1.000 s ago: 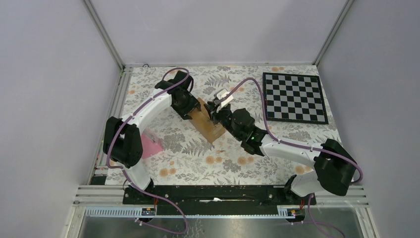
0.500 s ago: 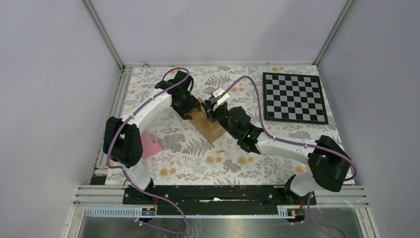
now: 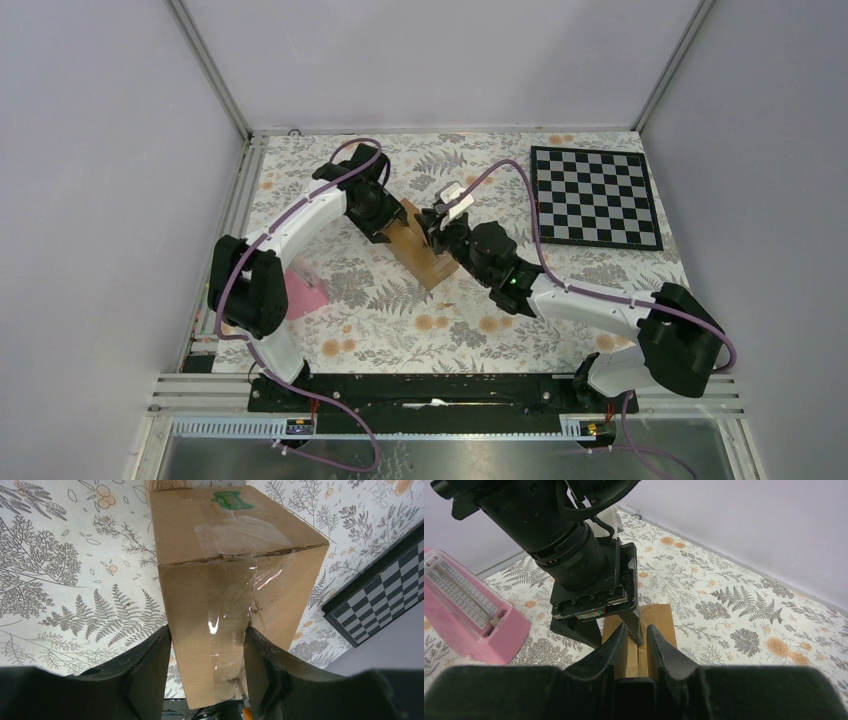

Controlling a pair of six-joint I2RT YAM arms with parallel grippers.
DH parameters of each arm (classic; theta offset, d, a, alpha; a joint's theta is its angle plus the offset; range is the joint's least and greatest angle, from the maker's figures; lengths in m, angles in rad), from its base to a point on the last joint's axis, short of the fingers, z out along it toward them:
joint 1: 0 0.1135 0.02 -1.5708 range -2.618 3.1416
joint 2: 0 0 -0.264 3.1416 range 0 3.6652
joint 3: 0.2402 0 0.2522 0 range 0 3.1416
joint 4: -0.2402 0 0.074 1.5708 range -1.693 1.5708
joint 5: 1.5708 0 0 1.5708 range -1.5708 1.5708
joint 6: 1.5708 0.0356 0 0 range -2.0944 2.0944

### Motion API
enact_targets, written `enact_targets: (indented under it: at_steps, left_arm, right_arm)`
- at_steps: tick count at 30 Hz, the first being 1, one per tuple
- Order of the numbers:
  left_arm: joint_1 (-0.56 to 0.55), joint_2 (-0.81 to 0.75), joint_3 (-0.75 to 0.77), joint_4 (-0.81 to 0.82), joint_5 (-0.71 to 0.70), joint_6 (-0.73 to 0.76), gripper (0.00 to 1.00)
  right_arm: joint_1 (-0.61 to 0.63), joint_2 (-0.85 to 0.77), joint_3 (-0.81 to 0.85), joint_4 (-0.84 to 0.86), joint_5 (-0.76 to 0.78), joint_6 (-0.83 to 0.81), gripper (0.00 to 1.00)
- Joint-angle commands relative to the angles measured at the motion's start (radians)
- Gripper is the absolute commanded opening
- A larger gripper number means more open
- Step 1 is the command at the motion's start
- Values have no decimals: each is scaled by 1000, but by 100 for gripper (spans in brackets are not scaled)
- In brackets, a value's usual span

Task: Unpack the express box
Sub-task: Cut the express box at the center of the board.

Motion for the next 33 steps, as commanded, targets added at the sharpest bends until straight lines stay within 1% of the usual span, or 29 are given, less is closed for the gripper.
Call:
enact_targets:
  at_steps: [1, 12, 33]
  left_arm:
    - [11, -11, -22, 7, -17, -51, 0]
    - [26, -17, -43, -29, -44, -131, 0]
    - [44, -25, -52, -51, -58, -189, 0]
  right_arm:
    - [13, -74, -26, -15, 20, 21, 0]
    - [14, -164, -80, -67, 8, 54, 0]
    - [13, -258, -143, -145, -7, 76, 0]
